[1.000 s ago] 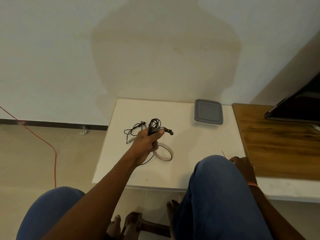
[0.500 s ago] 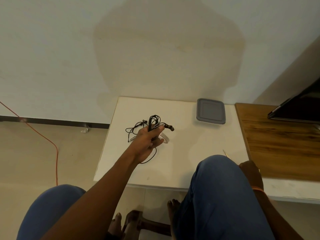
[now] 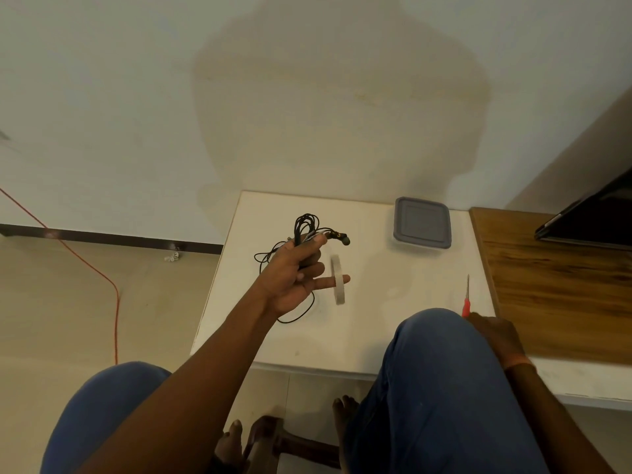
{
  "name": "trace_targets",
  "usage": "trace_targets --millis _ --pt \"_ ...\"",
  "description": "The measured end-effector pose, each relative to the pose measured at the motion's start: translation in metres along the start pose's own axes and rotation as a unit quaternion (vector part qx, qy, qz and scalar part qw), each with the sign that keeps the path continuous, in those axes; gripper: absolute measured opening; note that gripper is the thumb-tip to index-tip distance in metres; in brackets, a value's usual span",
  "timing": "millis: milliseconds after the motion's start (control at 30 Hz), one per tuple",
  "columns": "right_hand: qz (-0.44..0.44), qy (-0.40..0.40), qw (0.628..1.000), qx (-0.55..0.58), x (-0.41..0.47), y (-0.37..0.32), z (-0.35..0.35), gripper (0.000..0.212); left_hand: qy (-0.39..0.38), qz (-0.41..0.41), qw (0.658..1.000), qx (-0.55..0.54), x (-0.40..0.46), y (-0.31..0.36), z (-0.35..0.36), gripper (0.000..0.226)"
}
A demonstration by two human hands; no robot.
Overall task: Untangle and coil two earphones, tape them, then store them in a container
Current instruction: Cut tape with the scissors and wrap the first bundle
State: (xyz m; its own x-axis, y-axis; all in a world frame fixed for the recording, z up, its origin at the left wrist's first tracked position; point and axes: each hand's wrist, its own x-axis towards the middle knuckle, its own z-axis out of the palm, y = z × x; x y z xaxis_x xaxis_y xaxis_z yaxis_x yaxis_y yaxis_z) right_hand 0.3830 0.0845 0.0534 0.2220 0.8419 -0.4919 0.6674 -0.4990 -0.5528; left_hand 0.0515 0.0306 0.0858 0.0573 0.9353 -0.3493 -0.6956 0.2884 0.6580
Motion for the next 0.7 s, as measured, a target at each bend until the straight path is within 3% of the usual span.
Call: trace_targets --millis 67,133,200,367,500,567,700 --pt "0.048 -0.084 0.969 0.229 -0.006 -0.016 -0.007 0.027 -0.009 -0.007 1.000 -0.010 -0.001 0.003 0.002 0.016" --pt "0.098 -0.185 0.873 0.441 -0.013 -0.036 -0.010 0.019 -0.015 -0.014 1.000 -0.013 -0.003 0.006 0.003 0.008" --pt "0.090 -0.208 0.828 0.513 -0.014 -0.053 -0.013 0.015 -0.019 -0.022 1.000 0.000 -0.005 0.009 0.004 0.009" --pt "-0.056 -0.233 0.852 0.465 -0.026 -0.088 -0.020 0.011 -0.036 -0.039 0.998 0.023 -0.010 0.019 0.006 0.014" --pt "-0.213 -0.237 0.918 0.237 -0.046 -0.102 -0.018 0.027 -0.052 -0.049 0.997 0.031 -0.013 0.025 0.008 0.018" --pt "-0.239 -0.260 0.913 0.205 -0.059 -0.108 -0.010 0.029 -0.054 -0.048 0.997 0.028 -0.015 0.027 0.009 0.016" --pt "-0.164 -0.315 0.864 0.357 -0.081 -0.116 0.017 0.022 -0.053 -0.042 0.998 0.017 -0.017 0.030 0.010 0.009"
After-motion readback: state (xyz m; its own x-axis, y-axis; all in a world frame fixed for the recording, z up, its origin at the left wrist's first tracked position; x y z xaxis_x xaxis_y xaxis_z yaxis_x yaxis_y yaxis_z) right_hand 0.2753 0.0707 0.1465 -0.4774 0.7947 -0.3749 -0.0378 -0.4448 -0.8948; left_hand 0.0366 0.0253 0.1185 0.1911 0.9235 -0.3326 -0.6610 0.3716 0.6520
